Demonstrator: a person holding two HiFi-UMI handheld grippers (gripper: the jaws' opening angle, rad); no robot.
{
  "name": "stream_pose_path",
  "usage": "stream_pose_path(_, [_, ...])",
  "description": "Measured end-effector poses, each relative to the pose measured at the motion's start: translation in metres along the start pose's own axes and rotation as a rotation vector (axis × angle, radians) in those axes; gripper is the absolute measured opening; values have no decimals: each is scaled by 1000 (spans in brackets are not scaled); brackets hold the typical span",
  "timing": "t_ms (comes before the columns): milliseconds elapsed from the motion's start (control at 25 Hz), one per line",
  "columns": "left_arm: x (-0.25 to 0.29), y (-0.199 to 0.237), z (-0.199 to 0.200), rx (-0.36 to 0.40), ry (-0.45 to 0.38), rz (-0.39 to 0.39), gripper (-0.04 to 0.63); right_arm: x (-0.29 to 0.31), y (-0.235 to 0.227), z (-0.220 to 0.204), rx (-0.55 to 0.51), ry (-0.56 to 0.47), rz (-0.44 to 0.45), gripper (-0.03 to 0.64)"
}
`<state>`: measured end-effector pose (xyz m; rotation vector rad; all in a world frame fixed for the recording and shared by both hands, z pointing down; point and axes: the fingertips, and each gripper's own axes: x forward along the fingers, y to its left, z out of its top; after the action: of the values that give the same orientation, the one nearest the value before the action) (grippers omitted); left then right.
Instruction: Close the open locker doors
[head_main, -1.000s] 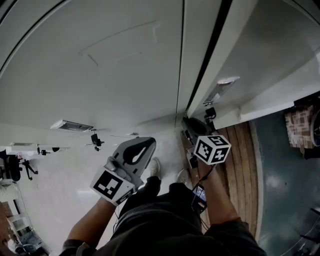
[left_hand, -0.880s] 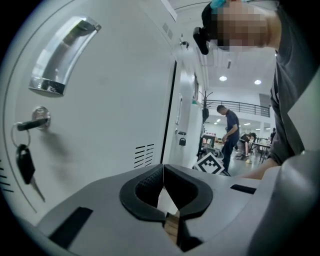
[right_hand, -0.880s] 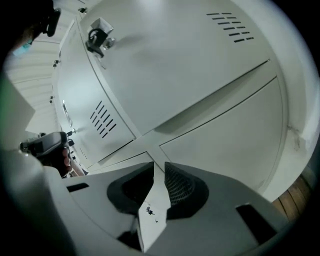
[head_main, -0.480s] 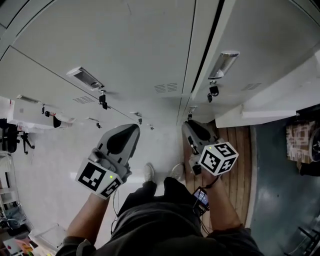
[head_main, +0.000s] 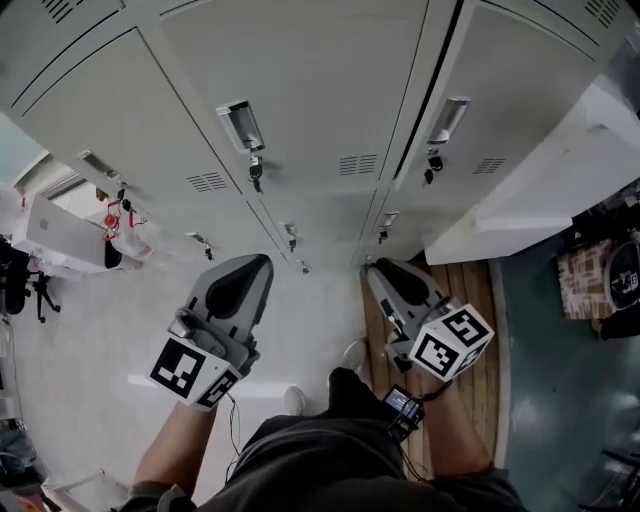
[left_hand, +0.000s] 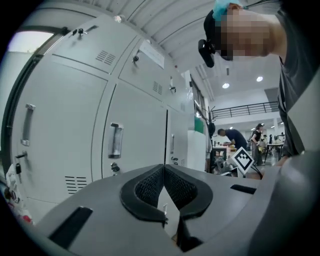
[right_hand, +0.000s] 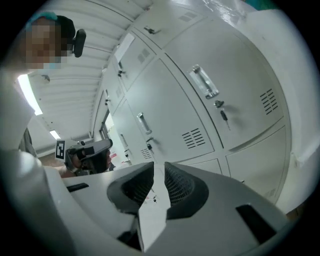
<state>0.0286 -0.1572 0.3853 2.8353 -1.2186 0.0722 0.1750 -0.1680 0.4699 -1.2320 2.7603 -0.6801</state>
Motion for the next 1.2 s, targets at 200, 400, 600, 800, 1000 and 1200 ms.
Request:
stream_pose_path(200, [-92, -5, 7, -12, -49, 0, 9, -21, 103, -9, -71, -36, 5, 69])
stream_pose_path(400, [-172, -19, 20, -3, -103, -12, 9, -48, 191, -19, -115, -66, 1, 69])
stream_pose_path(600, [-224, -45, 35, 1, -144, -25, 9, -74, 266, -5, -174, -113, 30, 69])
stream_pose_path(800, [-256, -73, 57, 5, -188, -9, 9, -94, 318, 15, -248, -152, 80, 69])
stream_pose_path(1000, [-254, -99, 68, 10, -212, 14, 9, -113, 328, 23, -269, -158, 127, 69])
stream_pose_path(1200, [-231, -132, 65, 6, -207, 22, 9, -142, 317, 28, -271, -151, 169, 67])
